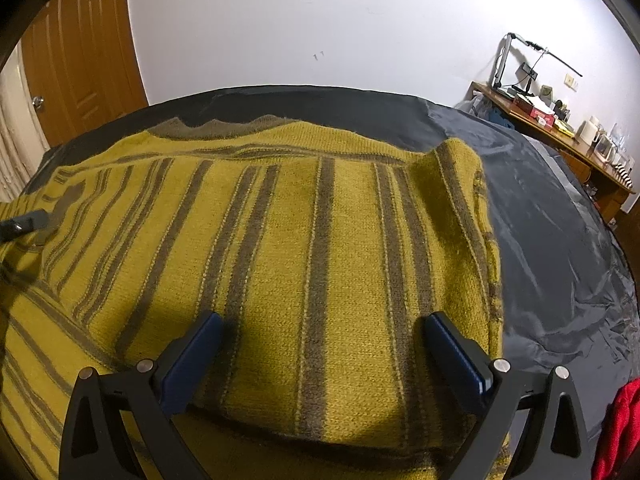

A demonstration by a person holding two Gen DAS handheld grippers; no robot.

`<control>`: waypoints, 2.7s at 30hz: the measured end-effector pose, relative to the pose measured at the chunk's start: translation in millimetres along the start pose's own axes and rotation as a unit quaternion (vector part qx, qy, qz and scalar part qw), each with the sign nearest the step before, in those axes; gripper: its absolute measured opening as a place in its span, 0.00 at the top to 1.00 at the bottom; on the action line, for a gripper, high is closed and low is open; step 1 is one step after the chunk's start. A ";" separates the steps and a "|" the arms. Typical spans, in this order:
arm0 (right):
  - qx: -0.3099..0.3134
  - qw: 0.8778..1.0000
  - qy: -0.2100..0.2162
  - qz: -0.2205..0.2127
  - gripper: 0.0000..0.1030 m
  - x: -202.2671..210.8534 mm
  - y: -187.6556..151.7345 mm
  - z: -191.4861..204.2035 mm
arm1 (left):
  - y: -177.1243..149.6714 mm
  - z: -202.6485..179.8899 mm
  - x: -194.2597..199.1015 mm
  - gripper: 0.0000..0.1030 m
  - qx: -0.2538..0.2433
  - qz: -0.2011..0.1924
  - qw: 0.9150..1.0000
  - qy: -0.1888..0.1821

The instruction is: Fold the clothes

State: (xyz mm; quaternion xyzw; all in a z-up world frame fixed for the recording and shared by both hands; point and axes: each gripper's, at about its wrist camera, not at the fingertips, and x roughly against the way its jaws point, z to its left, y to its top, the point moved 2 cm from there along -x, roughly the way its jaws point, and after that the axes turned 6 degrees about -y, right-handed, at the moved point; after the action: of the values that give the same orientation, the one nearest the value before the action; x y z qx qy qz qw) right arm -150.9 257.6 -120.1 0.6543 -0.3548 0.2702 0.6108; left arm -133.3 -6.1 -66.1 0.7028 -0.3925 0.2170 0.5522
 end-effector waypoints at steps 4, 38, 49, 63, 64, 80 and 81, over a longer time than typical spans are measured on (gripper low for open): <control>0.000 1.000 0.000 0.000 0.01 -0.3 0.7 -0.1 | -1.4 43.1 21.6 0.22 0.049 -0.014 0.999 0.017; 0.000 1.000 -0.005 0.000 0.01 2.3 -0.7 -1.9 | -50.7 363.5 146.9 0.22 0.387 -0.112 0.915 0.033; -0.001 1.000 -0.006 0.001 0.01 2.4 -0.7 -2.5 | -46.2 383.6 141.6 0.22 0.424 -0.153 0.892 -0.017; -0.001 1.000 -0.007 0.001 0.01 2.6 -0.5 -2.7 | -42.6 395.1 128.5 0.55 0.447 -0.178 0.874 -0.066; -0.001 1.000 -0.007 0.001 0.01 2.6 -0.5 -2.7 | -43.0 395.9 126.9 0.59 0.450 -0.176 0.873 -0.064; -0.002 1.000 -0.007 0.001 0.01 2.2 -0.3 -2.4 | 1.0 340.6 145.2 0.91 0.366 -0.192 0.910 -0.038; -0.002 1.000 -0.007 0.001 0.01 2.2 -0.3 -2.5 | 6.4 331.1 146.3 0.91 0.355 -0.194 0.914 -0.038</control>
State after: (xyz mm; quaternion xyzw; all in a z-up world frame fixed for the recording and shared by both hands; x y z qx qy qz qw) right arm -149.1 259.8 -118.3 0.6546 -0.3603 0.2654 0.6092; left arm -93.5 -365.7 -52.2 0.9224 -0.1665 0.2041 0.2824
